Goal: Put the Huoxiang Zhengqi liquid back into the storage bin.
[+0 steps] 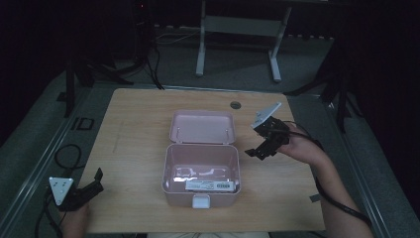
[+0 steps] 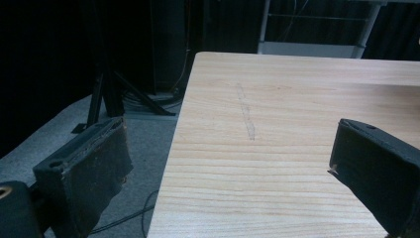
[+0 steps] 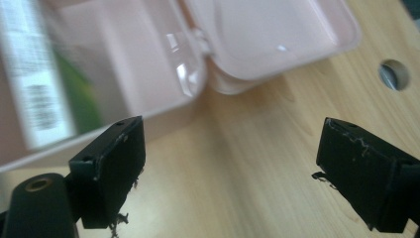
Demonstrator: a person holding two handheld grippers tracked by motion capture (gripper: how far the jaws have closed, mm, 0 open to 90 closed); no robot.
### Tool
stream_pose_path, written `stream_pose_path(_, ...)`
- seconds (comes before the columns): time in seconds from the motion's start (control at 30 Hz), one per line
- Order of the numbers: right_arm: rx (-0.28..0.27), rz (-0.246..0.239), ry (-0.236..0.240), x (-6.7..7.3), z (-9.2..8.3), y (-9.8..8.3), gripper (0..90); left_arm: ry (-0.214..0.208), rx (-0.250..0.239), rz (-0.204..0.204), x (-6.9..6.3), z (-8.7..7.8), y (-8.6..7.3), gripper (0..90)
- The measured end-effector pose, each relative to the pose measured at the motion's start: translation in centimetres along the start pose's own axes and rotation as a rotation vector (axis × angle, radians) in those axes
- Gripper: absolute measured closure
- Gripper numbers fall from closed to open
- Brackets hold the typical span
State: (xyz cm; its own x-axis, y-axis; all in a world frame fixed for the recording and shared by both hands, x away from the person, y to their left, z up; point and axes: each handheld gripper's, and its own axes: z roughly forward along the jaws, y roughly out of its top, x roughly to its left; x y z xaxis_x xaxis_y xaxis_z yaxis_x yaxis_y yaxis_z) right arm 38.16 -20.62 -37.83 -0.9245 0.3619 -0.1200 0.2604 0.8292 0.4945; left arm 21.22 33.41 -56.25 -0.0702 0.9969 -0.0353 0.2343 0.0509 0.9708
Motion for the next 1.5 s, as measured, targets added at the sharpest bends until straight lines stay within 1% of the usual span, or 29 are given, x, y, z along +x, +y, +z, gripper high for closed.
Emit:
stream_pose_path(0.03,-0.016,0.010,-0.014,-0.2,0.6,-0.6,11.5,-0.001,0.001,0.000,0.0,0.0,0.0,2.8)
stream_pose_path(0.1,-0.050,0.056,-0.033,-0.7,1.7,-1.7,11.5,0.000,0.000,0.000,0.0,0.0,0.0,2.7)
stream_pose_path(0.13,-0.050,0.056,-0.033,-0.7,1.7,-1.7,11.5,0.000,0.000,0.000,0.0,0.0,0.0,2.7)
stream_pose_path(0.17,-0.087,0.091,-0.057,-1.0,3.0,-2.9,11.5,-0.001,0.000,0.000,0.0,0.0,0.0,2.8)
stream_pose_path(0.33,-0.150,0.179,-0.085,-1.3,5.8,-5.4,11.5,-0.001,0.001,-0.001,0.0,0.0,0.0,2.7)
stream_pose_path(0.37,-0.161,0.191,-0.086,-1.4,6.5,-5.9,11.5,-0.003,0.000,-0.001,0.0,0.0,0.0,2.8)
stream_pose_path(0.4,-0.161,0.191,-0.086,-1.4,6.5,-5.9,11.5,-0.003,0.000,-0.001,0.0,0.0,0.0,2.7)
stream_pose_path(0.43,-0.180,0.212,-0.105,-1.5,7.7,-6.8,11.5,-0.003,-0.001,0.001,0.0,0.0,0.0,2.7)
stream_pose_path(0.5,-0.186,0.223,-0.112,-1.5,8.2,-7.2,11.5,-0.003,-0.002,0.000,0.0,0.0,0.0,2.8)
stream_pose_path(0.53,-0.206,0.243,-0.140,-1.6,9.1,-8.0,11.5,-0.003,-0.001,0.000,0.0,0.0,0.0,2.7)
stream_pose_path(0.57,-0.206,0.243,-0.140,-1.6,9.1,-8.0,11.5,-0.004,-0.001,0.000,0.0,0.0,0.0,2.7)
stream_pose_path(0.6,-0.232,0.267,-0.172,-1.8,9.8,-8.7,11.5,-0.004,0.000,0.000,0.0,0.0,0.0,2.7)
stream_pose_path(0.7,-0.247,0.291,-0.175,-1.9,10.0,-9.0,11.5,-0.004,0.000,-0.001,0.0,0.0,0.0,2.7)
stream_pose_path(0.73,-0.261,0.335,-0.226,-2.1,10.8,-10.0,11.5,-0.006,-0.002,0.000,0.0,0.0,0.0,2.8)
stream_pose_path(0.8,-0.269,0.363,-0.267,-2.3,11.0,-10.7,11.5,-0.006,-0.002,0.000,0.0,0.0,0.0,2.7)
stream_pose_path(0.83,-0.269,0.363,-0.267,-2.3,11.0,-10.7,11.5,-0.006,-0.002,0.000,0.0,0.0,0.0,2.8)
stream_pose_path(0.87,-0.290,0.398,-0.312,-2.6,10.9,-11.5,11.6,-0.006,-0.002,-0.001,0.0,0.0,0.0,2.8)
stream_pose_path(0.9,-0.290,0.398,-0.312,-2.6,10.9,-11.5,11.6,-0.006,-0.002,-0.001,0.0,0.0,0.0,2.8)
stream_pose_path(0.93,-0.295,0.432,-0.329,-3.1,10.8,-12.2,11.7,-0.006,-0.001,-0.001,0.0,0.0,0.0,2.8)
stream_pose_path(0.97,-0.295,0.432,-0.329,-3.1,10.8,-12.2,11.7,-0.007,-0.002,-0.001,0.0,0.0,0.0,2.8)
stream_pose_path(1.0,-0.284,0.467,-0.346,-3.5,10.7,-12.8,12.4,-0.006,-0.002,-0.002,0.0,0.0,0.0,2.7)
stream_pose_path(1.07,-0.263,0.499,-0.375,-3.8,10.8,-13.4,12.3,-0.006,-0.002,-0.002,0.0,0.0,0.0,2.8)
stream_pose_path(1.1,-0.263,0.499,-0.375,-3.8,10.8,-13.4,12.3,-0.006,-0.002,-0.002,0.0,0.0,0.0,2.7)
stream_pose_path(1.13,-0.251,0.526,-0.404,-4.1,10.7,-14.0,12.3,-0.005,-0.002,-0.002,0.0,0.0,0.0,2.8)
stream_pose_path(1.2,-0.256,0.581,-0.425,-4.4,10.4,-14.6,12.3,-0.005,-0.002,-0.003,0.0,0.0,0.0,2.7)
stream_pose_path(1.23,-0.256,0.581,-0.425,-4.4,10.4,-14.6,12.3,-0.005,-0.002,-0.003,0.0,0.0,0.0,2.8)
stream_pose_path(1.27,-0.256,0.624,-0.451,-4.7,10.1,-15.2,12.3,-0.006,-0.001,-0.003,0.0,0.0,0.0,2.7)
stream_pose_path(1.4,-0.242,0.647,-0.510,-4.9,9.7,-16.3,11.6,-0.005,-0.002,-0.003,0.0,0.0,0.0,2.7)
stream_pose_path(1.5,-0.264,0.668,-0.517,-5.0,9.5,-17.0,11.5,-0.005,-0.002,-0.004,0.0,0.0,0.0,2.8)
